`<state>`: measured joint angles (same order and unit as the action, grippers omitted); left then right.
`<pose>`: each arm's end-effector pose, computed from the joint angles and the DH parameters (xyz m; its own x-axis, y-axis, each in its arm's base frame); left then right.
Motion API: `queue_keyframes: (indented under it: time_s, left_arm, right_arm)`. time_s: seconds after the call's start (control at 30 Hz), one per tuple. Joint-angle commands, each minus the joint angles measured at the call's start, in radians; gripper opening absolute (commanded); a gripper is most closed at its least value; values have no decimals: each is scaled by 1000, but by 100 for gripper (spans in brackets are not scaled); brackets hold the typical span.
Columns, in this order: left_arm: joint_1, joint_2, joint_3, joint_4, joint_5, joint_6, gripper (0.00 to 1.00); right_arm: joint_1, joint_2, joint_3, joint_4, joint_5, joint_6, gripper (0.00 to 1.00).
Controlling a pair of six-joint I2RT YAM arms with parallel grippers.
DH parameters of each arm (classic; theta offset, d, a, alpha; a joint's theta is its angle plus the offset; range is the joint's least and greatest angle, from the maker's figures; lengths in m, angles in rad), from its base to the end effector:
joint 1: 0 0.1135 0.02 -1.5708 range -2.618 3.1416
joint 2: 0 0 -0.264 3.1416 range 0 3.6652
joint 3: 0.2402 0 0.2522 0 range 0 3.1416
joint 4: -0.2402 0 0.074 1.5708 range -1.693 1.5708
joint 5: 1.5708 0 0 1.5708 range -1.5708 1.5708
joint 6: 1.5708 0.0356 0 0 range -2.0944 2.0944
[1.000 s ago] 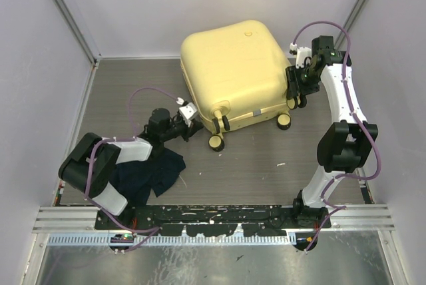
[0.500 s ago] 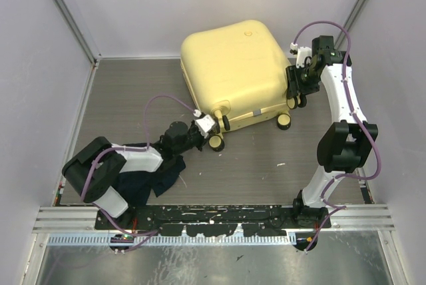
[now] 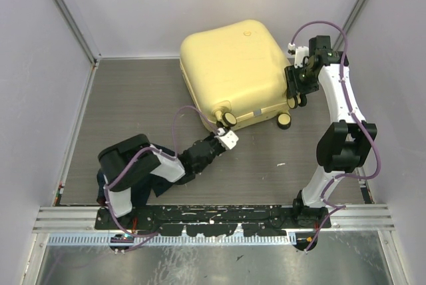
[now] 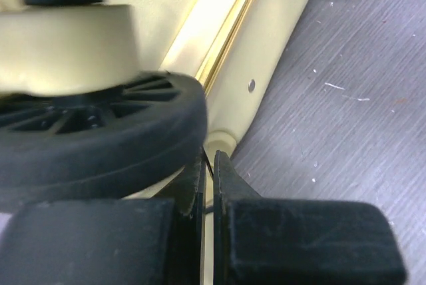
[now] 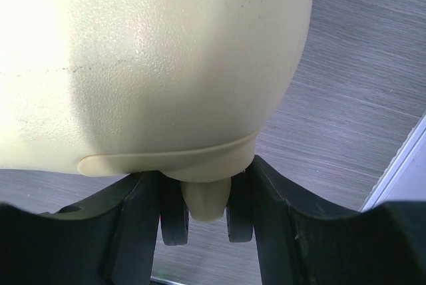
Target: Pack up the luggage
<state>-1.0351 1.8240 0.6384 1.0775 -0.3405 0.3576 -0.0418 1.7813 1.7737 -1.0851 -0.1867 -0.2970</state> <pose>0.1841 -0.2869 0.1530 0.1728 0.3552 -0.9187 0.6198 0.6857 0.3817 0.3707 -0.0089 0.3330 -0.8353 -0.2529 -0.4882 -0.3019 0.9531 0.0229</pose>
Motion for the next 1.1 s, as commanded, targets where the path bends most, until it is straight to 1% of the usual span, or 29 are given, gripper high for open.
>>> queue_keyframes:
  time_s: [0.0,0.17,0.3,0.5,0.77,0.97,1.07]
  left_arm:
    - [-110,71,85,184,67,120,0]
    - [-126,166,202,160,35,132,0]
    - [-128,238,301,140,41,137,0]
    - [-128,312,441,94,130,111,0]
    - [-126,432,717,-56,201,85,0]
    - [-116,530,916,-135,252,70,0]
    - [-112,530,960,-158,290,66,0]
  right_arm:
    - [83,-10,33,156,-135,91,1]
    - [98,-23,26,155,-125,88,1]
    - [99,-41,-1,153,-133,90,1]
    - [99,-40,5,156,-163,102,1]
    - [99,-49,-8,159,-197,118,1]
    - [99,-42,12,159,-223,127,1]
    - [97,-38,18,160,-221,120,1]
